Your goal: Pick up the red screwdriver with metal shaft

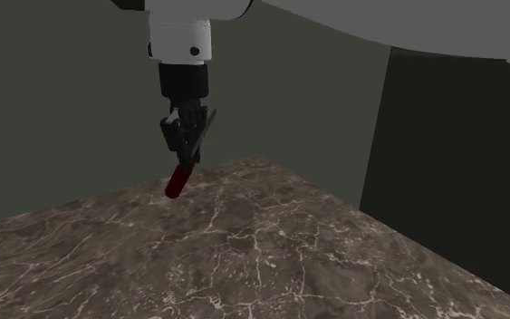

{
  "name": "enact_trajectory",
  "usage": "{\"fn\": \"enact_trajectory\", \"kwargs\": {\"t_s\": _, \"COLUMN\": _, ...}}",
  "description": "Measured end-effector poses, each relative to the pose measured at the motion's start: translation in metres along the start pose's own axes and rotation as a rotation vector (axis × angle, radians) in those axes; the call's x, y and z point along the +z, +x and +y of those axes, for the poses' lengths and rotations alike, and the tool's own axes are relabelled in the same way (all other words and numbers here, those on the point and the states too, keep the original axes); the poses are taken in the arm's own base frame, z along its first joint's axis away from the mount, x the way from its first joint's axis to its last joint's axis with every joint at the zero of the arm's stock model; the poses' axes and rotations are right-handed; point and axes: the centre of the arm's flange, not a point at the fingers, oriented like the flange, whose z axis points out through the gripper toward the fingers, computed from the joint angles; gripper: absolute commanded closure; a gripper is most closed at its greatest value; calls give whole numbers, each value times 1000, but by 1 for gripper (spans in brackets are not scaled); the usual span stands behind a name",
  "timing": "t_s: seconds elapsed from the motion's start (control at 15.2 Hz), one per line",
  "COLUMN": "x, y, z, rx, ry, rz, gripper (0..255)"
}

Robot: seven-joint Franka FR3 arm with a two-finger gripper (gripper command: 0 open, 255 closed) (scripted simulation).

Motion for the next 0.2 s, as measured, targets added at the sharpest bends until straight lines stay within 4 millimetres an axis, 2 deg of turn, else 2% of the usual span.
{"fn": "enact_trajectory", "kwargs": {"t_s": 0.2, "x": -14, "y": 1, "z": -1, "rx": 0, "ry": 0, "rz": 0, "gripper": 255}}
